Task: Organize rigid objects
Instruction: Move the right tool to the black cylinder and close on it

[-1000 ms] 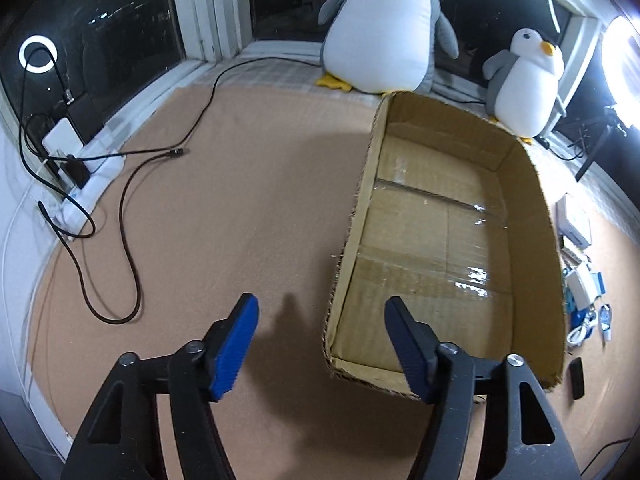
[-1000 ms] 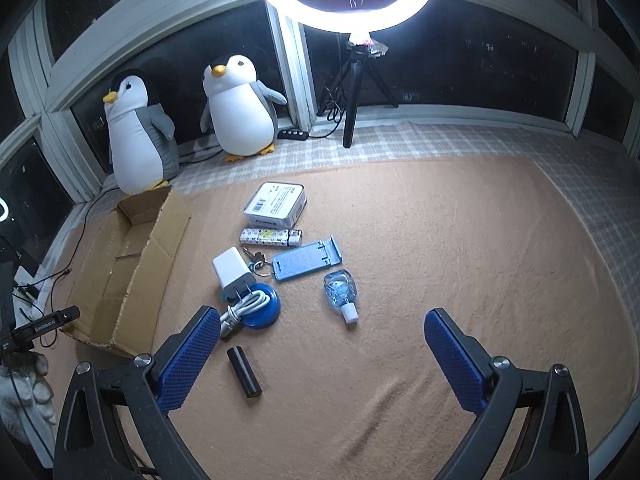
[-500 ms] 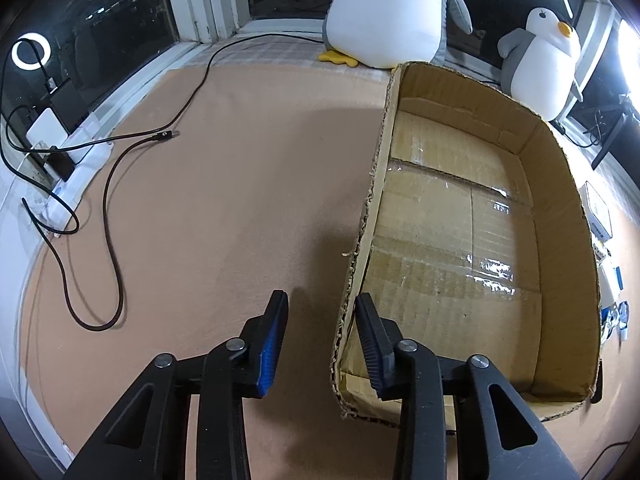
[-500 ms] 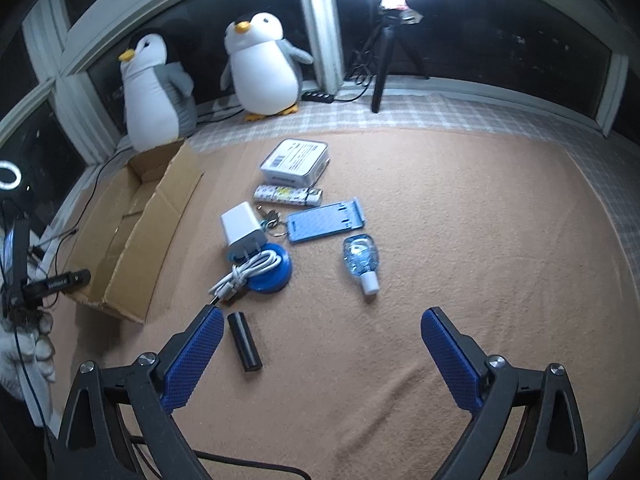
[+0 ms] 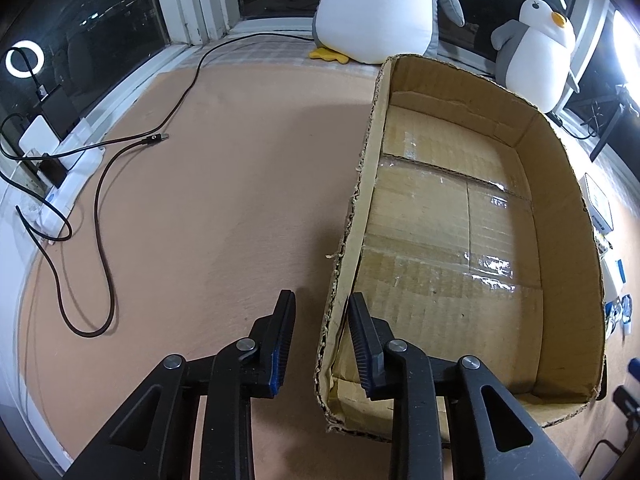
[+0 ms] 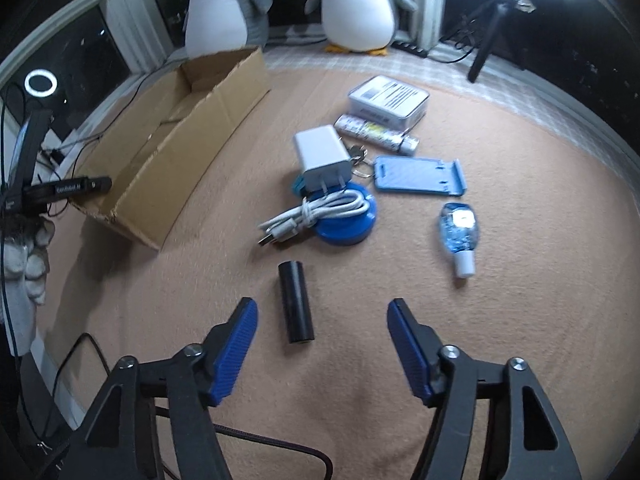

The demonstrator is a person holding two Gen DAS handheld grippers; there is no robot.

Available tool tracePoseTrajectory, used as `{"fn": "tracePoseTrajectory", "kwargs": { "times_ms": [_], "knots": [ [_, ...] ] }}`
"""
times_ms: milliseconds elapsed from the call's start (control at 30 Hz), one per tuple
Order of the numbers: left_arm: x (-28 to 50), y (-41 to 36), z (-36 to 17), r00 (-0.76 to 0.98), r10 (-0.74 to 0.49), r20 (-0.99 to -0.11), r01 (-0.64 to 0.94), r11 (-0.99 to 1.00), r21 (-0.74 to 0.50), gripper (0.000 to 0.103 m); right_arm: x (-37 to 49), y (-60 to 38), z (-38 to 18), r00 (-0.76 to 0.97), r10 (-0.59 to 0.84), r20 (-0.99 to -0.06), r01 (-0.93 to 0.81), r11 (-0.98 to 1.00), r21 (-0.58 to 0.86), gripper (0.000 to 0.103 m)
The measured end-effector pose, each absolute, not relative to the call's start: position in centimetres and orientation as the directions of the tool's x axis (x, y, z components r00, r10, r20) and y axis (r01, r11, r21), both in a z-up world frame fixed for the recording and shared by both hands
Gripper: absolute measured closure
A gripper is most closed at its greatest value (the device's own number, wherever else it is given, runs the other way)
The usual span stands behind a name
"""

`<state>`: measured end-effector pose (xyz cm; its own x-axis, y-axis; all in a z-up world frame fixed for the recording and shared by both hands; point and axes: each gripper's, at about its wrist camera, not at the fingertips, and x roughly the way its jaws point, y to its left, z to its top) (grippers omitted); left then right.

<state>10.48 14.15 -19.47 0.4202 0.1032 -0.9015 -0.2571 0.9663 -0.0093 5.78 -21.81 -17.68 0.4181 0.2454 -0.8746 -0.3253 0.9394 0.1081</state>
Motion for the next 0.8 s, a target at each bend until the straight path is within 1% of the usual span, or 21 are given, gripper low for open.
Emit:
{"fn": "tracePoseTrajectory", "kwargs": {
  "times_ms": [67, 100, 167, 267, 433, 533, 700, 800],
  "knots": [
    [10.5, 14.1, -19.6, 0.420, 0.100, -0.902, -0.256, 0.967, -0.012, 0.073, 6.0, -21.3, -18.3, 0.394, 0.251, -0.884, -0.335, 0.935, 0.116, 0.059],
    [10.5, 14.1, -19.7, 0.421, 0.099, -0.902, -0.254, 0.967, -0.012, 0.073, 6.2, -21.1, -18.5, 0.382, 0.253, -0.889, -0.341, 0.932, 0.119, 0.061],
    [10.6, 13.9, -19.7, 0.424, 0.102, -0.900, -0.251, 0.968, -0.008, 0.074, 6.4, -20.9, -18.8, 0.368, 0.257, -0.894, -0.348, 0.929, 0.124, 0.062],
    [10.6, 13.8, -19.8, 0.426, 0.101, -0.899, -0.250, 0.968, -0.009, 0.074, 6.9, -20.7, -19.2, 0.346, 0.265, -0.900, -0.351, 0.926, 0.138, 0.067],
    [10.7, 13.9, -19.8, 0.431, 0.101, -0.897, -0.247, 0.969, -0.010, 0.074, 7.4, -19.9, -19.6, 0.331, 0.259, -0.907, -0.367, 0.921, 0.129, 0.070],
    [10.7, 13.8, -19.8, 0.431, 0.102, -0.896, -0.246, 0.969, -0.008, 0.074, 7.7, -19.5, -19.6, 0.331, 0.250, -0.910, -0.379, 0.918, 0.115, 0.075],
    [10.8, 13.8, -19.8, 0.436, 0.105, -0.894, -0.239, 0.971, -0.003, 0.074, 7.9, -19.3, -19.7, 0.329, 0.236, -0.914, -0.387, 0.917, 0.097, 0.088],
    [10.8, 13.7, -19.8, 0.439, 0.115, -0.891, -0.237, 0.972, 0.009, 0.074, 7.9, -19.3, -19.8, 0.330, 0.236, -0.914, -0.389, 0.916, 0.096, 0.088]
  ]
}}
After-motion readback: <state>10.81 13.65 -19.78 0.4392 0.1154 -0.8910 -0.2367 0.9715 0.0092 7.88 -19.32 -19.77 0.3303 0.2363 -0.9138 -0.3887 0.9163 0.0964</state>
